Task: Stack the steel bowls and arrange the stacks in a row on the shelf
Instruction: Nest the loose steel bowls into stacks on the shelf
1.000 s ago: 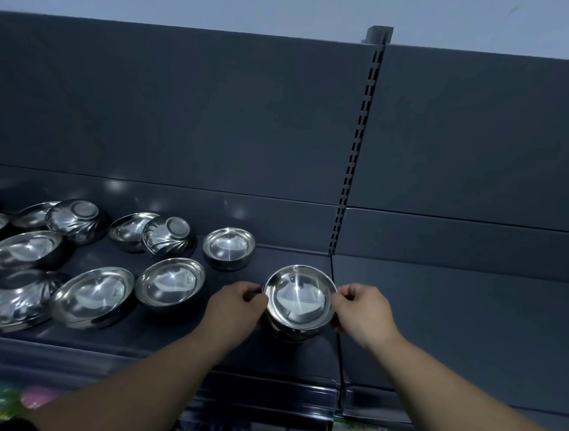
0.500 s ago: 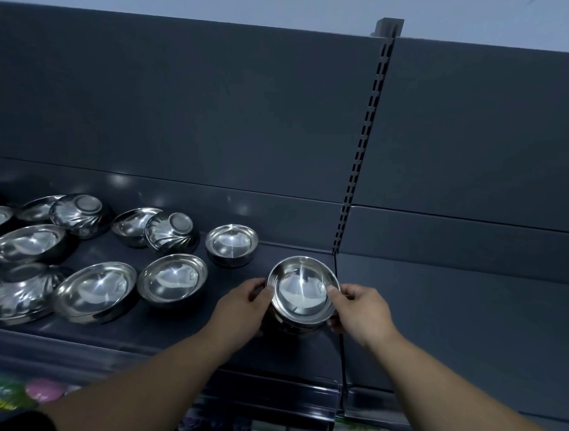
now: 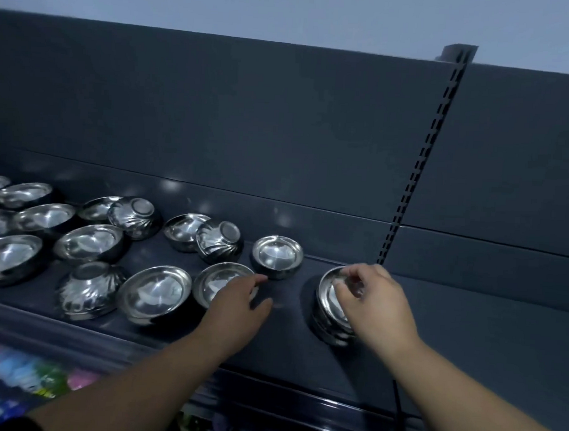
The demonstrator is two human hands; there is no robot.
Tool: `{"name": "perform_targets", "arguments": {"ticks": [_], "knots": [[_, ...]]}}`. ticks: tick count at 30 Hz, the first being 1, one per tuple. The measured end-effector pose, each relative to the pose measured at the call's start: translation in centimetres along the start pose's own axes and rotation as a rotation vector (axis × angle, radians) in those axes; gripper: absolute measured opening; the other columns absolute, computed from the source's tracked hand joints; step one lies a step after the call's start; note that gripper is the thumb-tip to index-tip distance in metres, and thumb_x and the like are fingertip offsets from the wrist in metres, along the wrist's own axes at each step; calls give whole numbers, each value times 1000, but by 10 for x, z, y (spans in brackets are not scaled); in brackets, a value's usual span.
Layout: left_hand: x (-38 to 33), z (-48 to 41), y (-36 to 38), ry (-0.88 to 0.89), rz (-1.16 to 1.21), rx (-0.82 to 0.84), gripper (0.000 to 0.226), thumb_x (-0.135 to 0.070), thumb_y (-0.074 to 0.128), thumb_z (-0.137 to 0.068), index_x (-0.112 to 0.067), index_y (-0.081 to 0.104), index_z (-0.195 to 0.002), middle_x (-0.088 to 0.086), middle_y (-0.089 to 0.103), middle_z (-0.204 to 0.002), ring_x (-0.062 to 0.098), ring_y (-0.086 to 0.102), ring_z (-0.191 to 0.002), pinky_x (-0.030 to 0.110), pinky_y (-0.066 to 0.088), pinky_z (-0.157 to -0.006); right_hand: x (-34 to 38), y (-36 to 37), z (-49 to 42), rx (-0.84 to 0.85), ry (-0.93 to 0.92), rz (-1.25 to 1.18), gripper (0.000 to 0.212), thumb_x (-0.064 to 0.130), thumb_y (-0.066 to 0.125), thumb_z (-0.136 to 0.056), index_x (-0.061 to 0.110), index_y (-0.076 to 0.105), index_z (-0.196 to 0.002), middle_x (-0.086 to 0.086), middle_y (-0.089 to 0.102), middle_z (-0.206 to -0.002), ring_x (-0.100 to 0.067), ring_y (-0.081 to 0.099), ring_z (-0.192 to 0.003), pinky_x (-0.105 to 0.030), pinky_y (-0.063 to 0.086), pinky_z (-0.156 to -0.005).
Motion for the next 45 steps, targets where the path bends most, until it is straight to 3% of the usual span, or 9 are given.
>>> {"name": "perform_targets", "arguments": {"ticks": [5,13,18,22,26,29,32,40,45], "knots": [[44,-4,-49,27,-93,-53,39,-24,66,-84,-25,60,-122,-4,57,-122,12,54,-113,15,32,-88,47,45,-3,111,-48,1,17,36,65,-87,25,69,-100,6,65,-101,-11,60,-90,-20,43,-80],[104,-27,-97,7,-289,22,65,-46,53,-73,-19,54,-132,0,54,-134,16,51,-123,26,35,-107,72,122,-12,365,307,-76,57,43,65,-87,18,50,-136,-2,65,-127,-21,60,-117,-22,42,-94],[111,-40,-96,83,-326,165,60,-47,56,-84,-24,46,-139,-4,47,-141,14,46,-128,27,31,-111,72,147,-15,386,609,-477,29,13,60,-91,4,57,-119,-13,68,-83,-24,65,-58,-31,54,-52],[97,-52,-88,136,-228,204,60,-41,60,-88,-22,41,-142,-2,43,-146,14,42,-132,28,29,-113,78,129,-17,215,566,-462,12,16,63,-89,9,67,-98,-10,71,-80,-18,66,-49,-26,53,-44],[60,-63,-79,32,53,192,58,-36,60,-87,-25,43,-141,-7,57,-133,14,55,-120,31,42,-104,79,92,-25,95,484,-441,9,22,68,-79,17,73,-85,-2,75,-74,-21,73,-65,-43,62,-66],[31,-64,-64,-156,467,335,37,-21,57,-91,-25,53,-127,1,71,-108,25,70,-95,38,57,-80,75,56,-26,83,459,-458,12,19,66,-81,18,74,-90,0,75,-73,-17,71,-64,-38,63,-66],[2,-62,-49,-248,662,385,30,-11,53,-93,-18,55,-123,15,72,-101,31,72,-83,28,58,-59,64,20,-22,19,430,-406,10,28,65,-86,23,73,-91,4,73,-74,-16,70,-62,-34,61,-64],[-51,-58,-6,-270,673,461,37,-15,55,-92,-18,51,-129,13,69,-109,30,73,-81,25,58,-59,-20,-25,-7,-155,468,-146,30,41,56,-94,22,67,-114,9,68,-103,-13,63,-102,-27,47,-86],[-62,-52,16,-226,568,401,27,-16,57,-90,-16,61,-116,11,73,-94,25,71,-77,27,58,-62,-52,-13,4,73,777,-705,41,53,47,-95,20,62,-113,-4,69,-110,-27,65,-105,-43,60,-76]]}}
Point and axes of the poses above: each hand's wrist, its own z-axis away from the middle knuckle, its own y-axis out of the palm, x = y × z, the point moved 1 cm from there along -z, towards the middle knuckle
